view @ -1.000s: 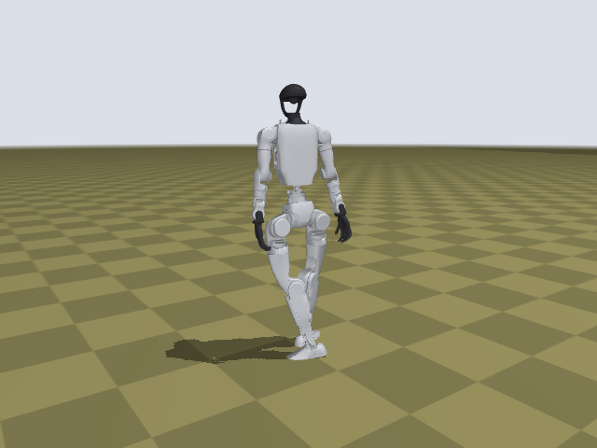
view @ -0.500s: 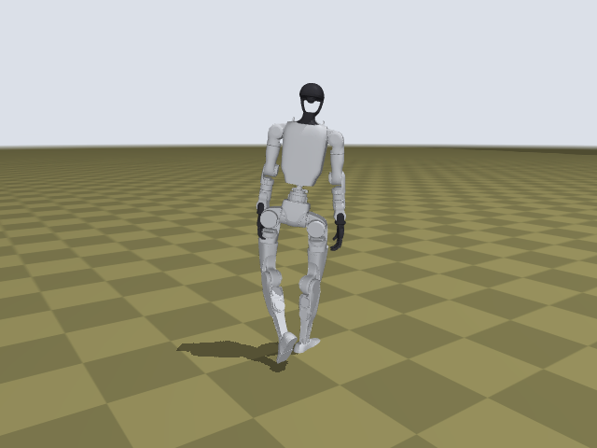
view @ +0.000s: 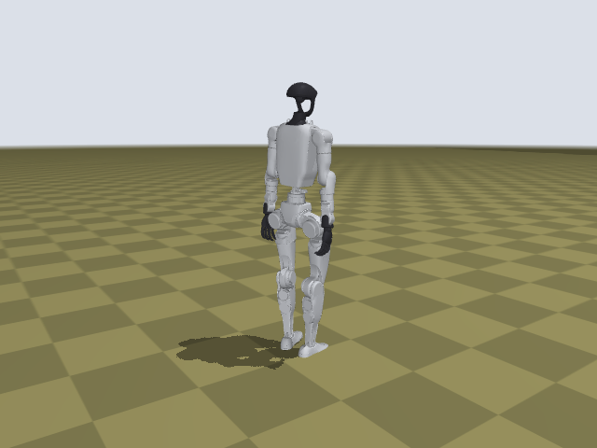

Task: In place motions

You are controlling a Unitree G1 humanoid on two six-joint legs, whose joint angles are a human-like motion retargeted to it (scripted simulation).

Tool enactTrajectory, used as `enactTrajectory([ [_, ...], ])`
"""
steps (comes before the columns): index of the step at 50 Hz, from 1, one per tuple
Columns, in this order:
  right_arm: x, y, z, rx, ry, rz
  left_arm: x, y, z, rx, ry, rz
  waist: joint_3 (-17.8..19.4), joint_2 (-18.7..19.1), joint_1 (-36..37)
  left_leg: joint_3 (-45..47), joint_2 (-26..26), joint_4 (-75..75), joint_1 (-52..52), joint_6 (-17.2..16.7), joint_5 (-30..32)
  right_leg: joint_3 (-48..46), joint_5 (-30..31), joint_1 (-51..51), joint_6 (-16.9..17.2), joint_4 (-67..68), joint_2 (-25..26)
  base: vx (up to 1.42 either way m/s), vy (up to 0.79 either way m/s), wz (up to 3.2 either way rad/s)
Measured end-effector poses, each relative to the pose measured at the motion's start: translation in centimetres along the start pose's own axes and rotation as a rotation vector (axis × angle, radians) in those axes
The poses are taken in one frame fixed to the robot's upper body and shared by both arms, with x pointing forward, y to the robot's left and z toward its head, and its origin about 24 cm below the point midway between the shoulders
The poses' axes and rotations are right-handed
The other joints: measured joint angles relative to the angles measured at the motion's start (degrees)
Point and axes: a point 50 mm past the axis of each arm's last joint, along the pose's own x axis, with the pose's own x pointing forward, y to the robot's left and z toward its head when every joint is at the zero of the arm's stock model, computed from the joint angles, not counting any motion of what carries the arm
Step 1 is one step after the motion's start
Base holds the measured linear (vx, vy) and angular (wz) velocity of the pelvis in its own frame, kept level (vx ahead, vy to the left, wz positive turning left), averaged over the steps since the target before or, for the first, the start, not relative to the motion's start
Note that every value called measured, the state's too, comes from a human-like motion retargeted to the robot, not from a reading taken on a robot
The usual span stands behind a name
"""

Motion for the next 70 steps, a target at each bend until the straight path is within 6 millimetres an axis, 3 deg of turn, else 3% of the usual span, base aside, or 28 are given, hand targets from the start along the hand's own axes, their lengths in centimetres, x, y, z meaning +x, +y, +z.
enactTrajectory([
  [5, 0.2, 1.1, -2.9, 0.063, 0.072, 0.016, -0.1, 0.5, -0.8, -0.022, 0.034, 0.02, -1.2, -0.9, -0.3, 0.7, -2.0, -3.5, 3.0, 0.6, -1.1, 0.0, -0.4, 0.4, 1.0, 0.5, -0.9, 0.15, 0.09, -0.13],
  [10, 0.3, 1.4, -4.1, 0.032, 0.105, 0.032, -0.1, 0.4, -1.1, -0.08, 0.042, 0.006, -1.2, 0.3, -1.4, 2.4, -1.3, -4.0, 3.9, 0.9, -1.5, 1.5, -0.8, 1.0, 1.4, 1.0, 0.5, 0.09, 0.03, -0.27],
  [18, 0.3, 1.3, -2.7, 0.0, 0.056, 0.039, 0.0, 0.0, -0.6, -0.012, 0.027, -0.002, -1.4, 0.2, -1.1, 2.8, -2.1, -4.0, 4.3, 0.6, -1.9, 1.5, -0.6, 0.9, 1.8, 1.3, -0.2, 0.04, 0.04, 0.0],
  [29, -0.1, 0.3, 2.2, -0.066, -0.128, -0.002, 0.1, -1.0, -1.7, 0.007, 0.065, -0.021, -1.8, 0.3, -0.8, 2.7, -2.2, -3.7, 4.6, 0.4, -2.1, 1.1, -0.1, 1.1, 2.6, 1.3, -0.7, 0.02, 0.01, 0.02],
  [35, -0.3, -0.2, 3.4, -0.07, -0.176, -0.022, 0.1, -0.9, -1.9, 0.017, 0.079, -0.016, -2.3, -0.2, -0.1, 2.0, -2.6, -3.4, 4.3, 0.2, -2.3, 0.4, 0.1, 1.2, 2.9, 1.2, -1.2, 0.01, 0.01, 0.1],
  [55, 0.2, 0.3, -1.0, -0.047, -0.011, 0.013, 0.1, -1.1, -3.0, -0.004, 0.106, -0.021, -2.6, -1.1, 0.4, 0.8, -3.0, -3.5, 4.2, 0.2, -2.4, -0.8, 0.9, 1.5, 3.8, 0.8, -1.9, 0.0, 0.0, 0.03],
  [70, 0.2, 0.2, -0.7, -0.039, -0.025, 0.009, 0.1, -0.9, -2.6, 0.004, 0.095, -0.02, -2.5, -1.0, 0.1, 2.1, -2.6, -3.7, 4.4, -0.1, -2.6, 0.2, 2.0, 1.2, 4.4, 0.6, -1.4, 0.0, 0.0, 0.0],
])
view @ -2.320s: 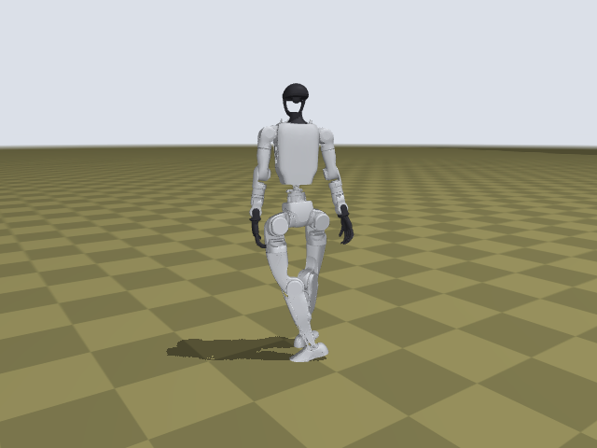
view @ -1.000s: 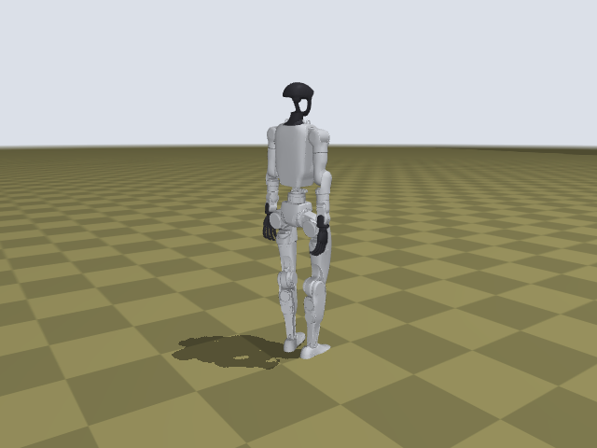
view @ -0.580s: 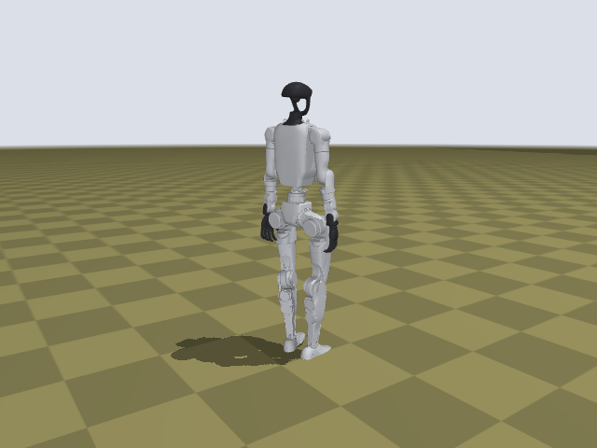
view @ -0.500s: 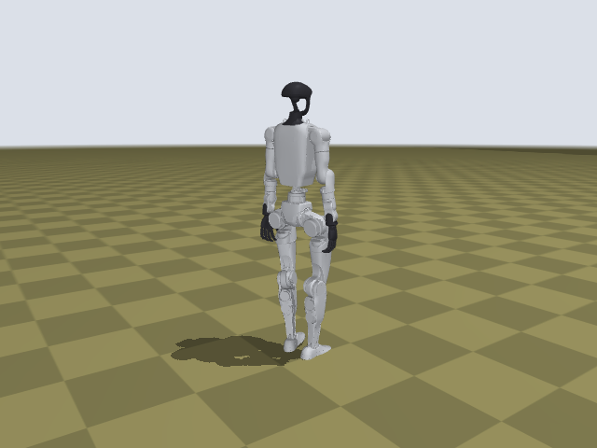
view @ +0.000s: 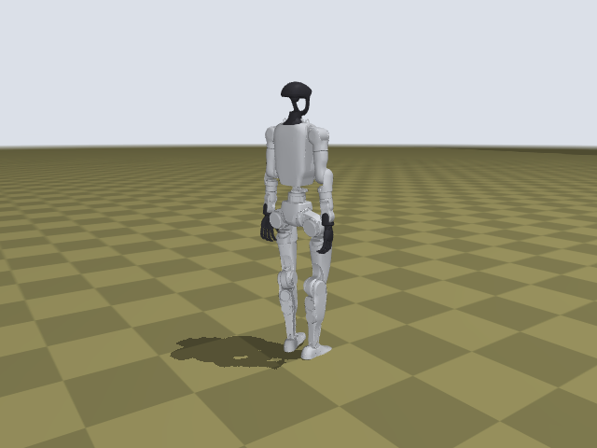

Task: In place motions

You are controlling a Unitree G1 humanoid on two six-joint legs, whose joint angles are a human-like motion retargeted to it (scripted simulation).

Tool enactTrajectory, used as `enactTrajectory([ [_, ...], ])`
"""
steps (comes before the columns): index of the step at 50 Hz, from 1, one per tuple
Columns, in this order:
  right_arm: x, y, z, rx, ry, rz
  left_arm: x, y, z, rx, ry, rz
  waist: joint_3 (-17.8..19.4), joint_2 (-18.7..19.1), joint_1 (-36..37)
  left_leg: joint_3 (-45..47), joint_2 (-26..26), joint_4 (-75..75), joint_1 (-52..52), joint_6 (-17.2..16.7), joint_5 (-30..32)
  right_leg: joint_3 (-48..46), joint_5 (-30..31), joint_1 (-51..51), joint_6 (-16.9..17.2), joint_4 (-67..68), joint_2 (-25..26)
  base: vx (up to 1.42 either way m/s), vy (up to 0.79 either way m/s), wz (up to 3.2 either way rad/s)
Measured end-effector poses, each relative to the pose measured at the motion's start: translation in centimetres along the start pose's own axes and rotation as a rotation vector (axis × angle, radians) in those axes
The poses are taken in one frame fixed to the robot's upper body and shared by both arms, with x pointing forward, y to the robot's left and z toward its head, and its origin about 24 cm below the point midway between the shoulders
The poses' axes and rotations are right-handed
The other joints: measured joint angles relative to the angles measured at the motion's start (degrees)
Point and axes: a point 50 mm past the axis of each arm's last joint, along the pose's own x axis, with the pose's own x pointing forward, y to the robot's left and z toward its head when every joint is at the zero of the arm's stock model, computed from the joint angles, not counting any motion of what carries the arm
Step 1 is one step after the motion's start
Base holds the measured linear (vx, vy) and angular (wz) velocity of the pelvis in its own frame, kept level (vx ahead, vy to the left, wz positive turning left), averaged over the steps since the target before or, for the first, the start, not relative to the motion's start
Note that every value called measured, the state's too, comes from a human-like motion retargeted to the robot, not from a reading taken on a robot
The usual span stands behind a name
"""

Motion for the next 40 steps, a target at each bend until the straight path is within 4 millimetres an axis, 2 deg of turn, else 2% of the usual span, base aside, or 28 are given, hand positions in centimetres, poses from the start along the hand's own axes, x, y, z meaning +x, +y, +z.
enactTrajectory([
  [15, -0.1, -0.1, 1.0, 0.0, -0.041, -0.003, -0.1, 0.2, 0.7, 0.013, -0.024, 0.001, -0.2, -0.1, -0.2, -0.2, -0.1, 0.1, 0.5, -0.3, 0.1, 0.2, 0.6, 0.5, 0.5, -0.2, -0.1, 0.0, 0.0, 0.0],
  [32, 0.0, -0.2, 0.3, 0.009, -0.018, -0.002, 0.0, -0.1, -0.4, 0.001, 0.013, -0.008, -0.2, -0.3, -0.1, -1.6, -0.1, 0.6, 0.0, -0.7, 0.1, -0.4, 0.6, 0.9, 0.9, -0.1, -0.3, 0.0, 0.0, 0.0],
  [40, 0.0, 0.0, 0.3, 0.019, -0.011, 0.01, -0.1, 0.6, 0.5, 0.002, -0.018, 0.005, 0.4, 0.3, 0.1, -3.7, 1.7, 2.2, -2.2, -1.6, -0.4, -0.2, -0.8, 1.0, 0.9, 2.3, 1.1, -0.01, -0.02, 0.16],
])
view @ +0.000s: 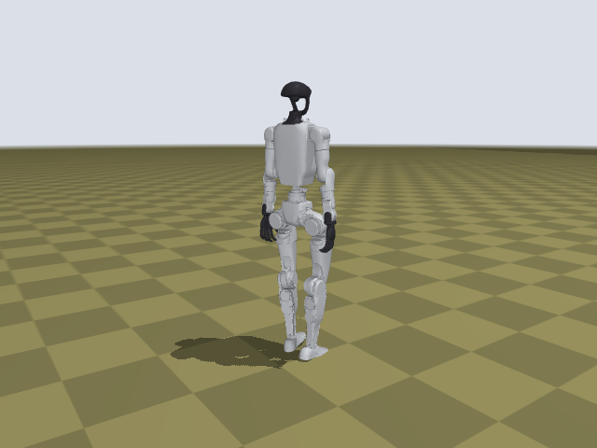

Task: In place motions

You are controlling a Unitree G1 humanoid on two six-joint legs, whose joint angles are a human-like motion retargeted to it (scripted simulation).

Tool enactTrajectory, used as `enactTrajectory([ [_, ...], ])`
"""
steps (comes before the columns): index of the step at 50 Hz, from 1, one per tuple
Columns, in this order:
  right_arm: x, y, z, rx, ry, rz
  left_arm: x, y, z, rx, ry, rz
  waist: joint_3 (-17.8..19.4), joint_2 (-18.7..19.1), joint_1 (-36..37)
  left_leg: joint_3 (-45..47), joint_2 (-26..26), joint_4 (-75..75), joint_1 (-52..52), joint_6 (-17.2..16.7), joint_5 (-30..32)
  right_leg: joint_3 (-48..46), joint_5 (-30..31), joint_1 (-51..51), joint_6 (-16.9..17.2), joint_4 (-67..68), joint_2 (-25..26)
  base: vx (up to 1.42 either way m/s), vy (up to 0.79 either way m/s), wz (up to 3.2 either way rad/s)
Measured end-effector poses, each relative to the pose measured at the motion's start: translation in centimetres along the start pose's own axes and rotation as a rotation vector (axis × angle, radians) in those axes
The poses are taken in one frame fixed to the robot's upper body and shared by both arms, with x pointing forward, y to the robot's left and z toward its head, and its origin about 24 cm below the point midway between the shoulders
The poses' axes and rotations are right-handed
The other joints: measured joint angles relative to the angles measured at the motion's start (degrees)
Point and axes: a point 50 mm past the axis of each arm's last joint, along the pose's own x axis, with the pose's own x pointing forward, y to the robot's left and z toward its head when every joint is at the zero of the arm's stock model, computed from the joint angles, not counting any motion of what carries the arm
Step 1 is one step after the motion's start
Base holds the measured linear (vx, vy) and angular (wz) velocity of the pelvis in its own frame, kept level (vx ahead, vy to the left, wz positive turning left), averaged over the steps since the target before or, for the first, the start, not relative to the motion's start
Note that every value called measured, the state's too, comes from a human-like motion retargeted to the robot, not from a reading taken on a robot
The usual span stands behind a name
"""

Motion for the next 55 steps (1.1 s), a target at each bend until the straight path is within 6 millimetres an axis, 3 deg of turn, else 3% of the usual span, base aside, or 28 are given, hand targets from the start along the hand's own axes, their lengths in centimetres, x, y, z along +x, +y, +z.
enactTrajectory([
  [6, 0.0, 0.1, 0.6, 0.016, -0.022, 0.003, -0.2, 1.0, 0.9, 0.0, -0.032, 0.024, 0.3, 0.5, -3.6, -4.3, 1.6, 1.6, -3.3, -0.2, 1.0, 7.1, 1.2, -1.8, -0.3, 2.7, 2.7, -0.08, -0.08, 0.91],
  [10, 0.0, -0.1, 0.5, 0.006, -0.025, -0.003, -0.4, 1.6, 1.3, -0.004, -0.052, 0.036, 1.0, 0.1, -5.0, -7.3, 1.6, 2.6, -4.8, -0.3, 2.0, 14.7, 0.7, -1.9, 2.3, 2.9, 3.6, -0.06, -0.12, 1.07],
  [15, 0.0, -0.2, -0.3, 0.016, -0.001, 0.008, -0.5, 2.2, 1.4, -0.008, -0.064, 0.054, 1.5, -1.5, -2.7, -8.8, 0.8, 2.7, -5.6, -0.2, 3.6, 6.1, -1.0, -0.2, -0.7, -0.3, 0.9, -0.04, -0.16, 0.84],
  [19, 0.0, -0.5, -0.7, 0.058, 0.008, 0.006, -0.3, 1.8, 0.8, -0.029, -0.076, 0.069, 1.7, -2.0, 2.2, -9.7, 0.9, 3.5, -6.9, -0.4, 5.1, 3.5, 0.4, -0.1, 0.0, -1.7, -0.2, -0.03, -0.16, 0.64],
  [27, -0.5, -3.3, 1.8, 0.059, -0.086, -0.076, -0.1, 1.3, 0.2, -0.115, -0.091, 0.06, 4.9, -1.9, 0.2, -12.1, 0.3, 4.8, -9.7, 0.5, 7.9, -6.4, 0.7, 1.9, -0.3, -3.9, -2.5, -0.18, -0.08, 1.08],
  [33, -0.5, -4.3, 0.1, 0.119, -0.04, -0.112, -0.1, 1.3, -0.2, -0.071, -0.076, 0.067, 4.7, -3.3, 1.5, 8.5, 4.1, 3.5, -8.3, 5.1, 2.2, -17.0, -0.7, 3.5, 0.0, -5.1, -6.3, -0.11, 0.06, 1.79],
  [41, -0.3, -3.3, -4.4, 0.183, 0.076, -0.102, -0.5, 2.1, 1.9, -0.02, -0.135, 0.098, 3.4, -4.0, 2.3, 33.5, 7.3, 1.8, -5.9, 1.5, -4.3, -34.4, -5.0, 6.3, 1.6, -5.9, -9.8, -0.1, 0.26, 2.69],
  [45, -0.3, -2.0, -6.2, 0.18, 0.125, -0.067, -0.6, 2.1, 2.6, -0.033, -0.149, 0.11, 2.6, -4.8, 5.9, 36.6, 8.2, 4.0, -5.3, 0.6, -2.6, -44.0, -6.3, 8.0, 2.9, -6.5, -10.3, -0.05, 0.29, 2.68],
  [49, -0.1, -1.0, -5.7, 0.147, 0.114, -0.046, -0.4, 1.9, 1.9, -0.182, -0.128, 0.111, 1.1, -6.4, 6.0, 37.7, 10.4, 9.0, -3.7, 0.7, 1.0, -55.7, -7.4, 10.1, 5.0, -6.7, -10.5, -0.01, 0.24, 2.73],
  [53, 0.1, -0.8, -3.8, 0.12, 0.044, -0.049, -0.3, 1.6, -0.2, -0.379, -0.074, 0.096, -1.9, -8.5, 3.2, 50.0, 11.9, 10.9, 2.3, 0.0, 4.5, -65.1, -7.9, 11.2, 7.0, -5.8, -11.5, 0.14, 0.2, 2.2],
  [55, 0.1, -1.0, -2.4, 0.113, -0.01, -0.053, -0.2, 1.5, -1.0, -0.462, -0.053, 0.097, -2.9, -7.9, 2.2, 51.7, 11.9, 8.8, 4.0, -3.0, 7.0, -68.1, -8.1, 12.0, 7.7, -5.2, -10.3, 0.21, 0.35, 1.51],
])
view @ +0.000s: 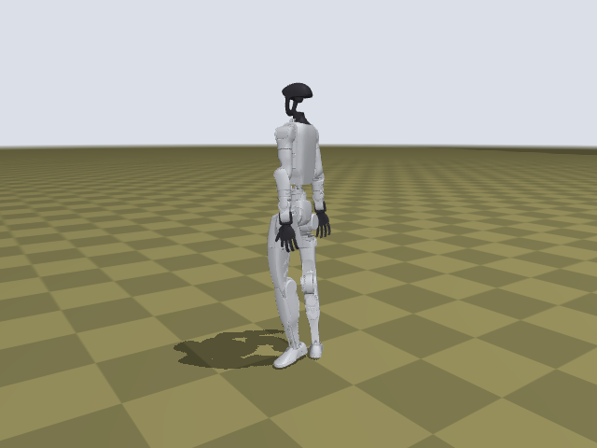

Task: In place motions

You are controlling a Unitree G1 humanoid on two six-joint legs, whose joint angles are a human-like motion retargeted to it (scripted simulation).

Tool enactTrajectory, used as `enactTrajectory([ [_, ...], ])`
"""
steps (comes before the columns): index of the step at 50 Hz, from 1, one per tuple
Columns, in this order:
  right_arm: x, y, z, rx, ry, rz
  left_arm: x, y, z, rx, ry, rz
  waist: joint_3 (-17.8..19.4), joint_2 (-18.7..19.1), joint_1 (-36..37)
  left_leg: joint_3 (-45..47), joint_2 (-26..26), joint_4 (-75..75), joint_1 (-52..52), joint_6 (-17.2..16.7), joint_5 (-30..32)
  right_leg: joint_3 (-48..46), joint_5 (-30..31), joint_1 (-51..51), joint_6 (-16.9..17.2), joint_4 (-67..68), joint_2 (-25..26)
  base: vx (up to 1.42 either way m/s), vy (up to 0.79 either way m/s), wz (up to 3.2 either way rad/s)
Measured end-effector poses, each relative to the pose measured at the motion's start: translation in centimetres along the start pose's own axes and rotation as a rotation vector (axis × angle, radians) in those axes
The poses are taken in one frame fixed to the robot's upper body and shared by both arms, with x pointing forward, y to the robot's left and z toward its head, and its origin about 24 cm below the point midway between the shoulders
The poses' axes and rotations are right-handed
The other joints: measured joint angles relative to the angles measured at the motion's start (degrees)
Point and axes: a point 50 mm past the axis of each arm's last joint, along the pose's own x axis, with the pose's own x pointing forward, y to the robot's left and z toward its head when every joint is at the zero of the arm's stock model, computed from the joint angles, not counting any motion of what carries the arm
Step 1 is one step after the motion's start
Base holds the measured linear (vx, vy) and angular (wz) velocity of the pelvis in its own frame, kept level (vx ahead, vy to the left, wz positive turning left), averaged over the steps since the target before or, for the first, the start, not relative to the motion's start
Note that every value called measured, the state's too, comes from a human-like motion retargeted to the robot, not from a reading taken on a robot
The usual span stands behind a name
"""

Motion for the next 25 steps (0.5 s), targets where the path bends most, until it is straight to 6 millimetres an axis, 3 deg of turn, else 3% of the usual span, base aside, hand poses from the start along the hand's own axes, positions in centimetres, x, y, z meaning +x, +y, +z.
enactTrajectory([
  [2, 0.0, -0.2, 1.4, 0.009, -0.057, -0.006, 0.0, 0.1, -0.5, -0.044, 0.019, 0.004, -0.1, 1.7, -0.4, -2.2, -0.5, -3.2, -0.2, -2.8, -0.1, -2.3, 0.1, 1.3, 0.2, 0.5, 2.0, 0.19, 0.32, 1.31],
  [5, -0.2, -0.6, 3.1, 0.031, -0.128, -0.026, 0.0, -0.6, -0.7, -0.074, 0.034, -0.008, 0.6, 2.3, 0.9, -7.4, -1.2, -4.1, -2.8, -0.8, -1.5, -2.8, 1.9, 2.7, -0.4, 1.1, 2.0, 0.13, 0.46, 0.87],
  [8, -0.3, -0.8, 4.3, 0.094, -0.172, -0.047, 0.0, -1.3, 1.0, -0.043, -0.016, -0.023, 3.9, 3.6, 3.2, -12.3, -2.7, -6.5, -1.5, -1.4, -3.4, -3.1, 4.8, 5.2, -0.7, 3.2, 1.9, 0.0, 0.38, 0.96],
  [12, -0.4, -1.3, 4.0, 0.068, -0.173, -0.026, 0.0, -2.0, 2.0, 0.059, -0.062, -0.053, 4.0, 7.3, 5.3, -17.5, -1.3, -7.8, -1.7, -2.3, -6.0, 1.6, 9.0, 5.9, -4.0, 10.1, 0.7, 0.2, 0.41, 1.33],
  [15, -0.2, -1.3, 2.5, 0.007, -0.122, -0.045, 0.0, -1.3, 1.7, 0.154, -0.047, -0.045, 1.2, 10.0, 2.8, -23.3, 1.3, -6.6, -4.8, -2.3, -7.6, 10.6, 8.9, 2.1, -9.1, 17.6, 0.2, 0.26, 0.26, 2.37],
  [18, -0.1, -0.6, 1.8, 0.002, -0.079, -0.033, -0.2, -0.2, 2.7, 0.27, -0.044, -0.019, 1.6, 10.5, -0.9, -31.0, 0.7, -6.3, -7.3, -1.2, -8.6, 27.9, 5.4, -6.7, -6.3, 26.1, 2.0, 0.11, 0.16, 2.94],
  [20, 0.0, 0.0, 1.9, -0.001, -0.06, 0.005, -0.4, 0.4, 3.8, 0.325, -0.053, 0.002, 2.6, 10.1, -1.7, -33.5, -0.3, -6.8, -7.8, -0.2, -9.0, 35.7, 4.0, -9.6, -6.4, 26.8, 5.0, 0.02, 0.04, 2.09],
  [23, 0.0, 0.7, 2.1, -0.021, -0.057, 0.032, -0.6, 1.3, 4.7, 0.364, -0.071, 0.012, 3.1, 9.5, -1.1, -35.4, -1.2, -7.7, -8.3, 1.1, -9.4, 42.2, 1.8, -12.3, -8.4, 24.1, 7.8, 0.07, 0.0, 1.5],
  [25, -0.1, 0.8, 2.5, -0.035, -0.073, 0.024, -0.8, 1.7, 5.2, 0.378, -0.084, 0.003, 3.3, 9.4, -3.1, -38.8, -2.2, -8.4, -9.1, 2.1, -9.4, 45.8, 0.0, -14.4, -8.0, 21.6, 8.8, 0.1, -0.03, 2.17],
])
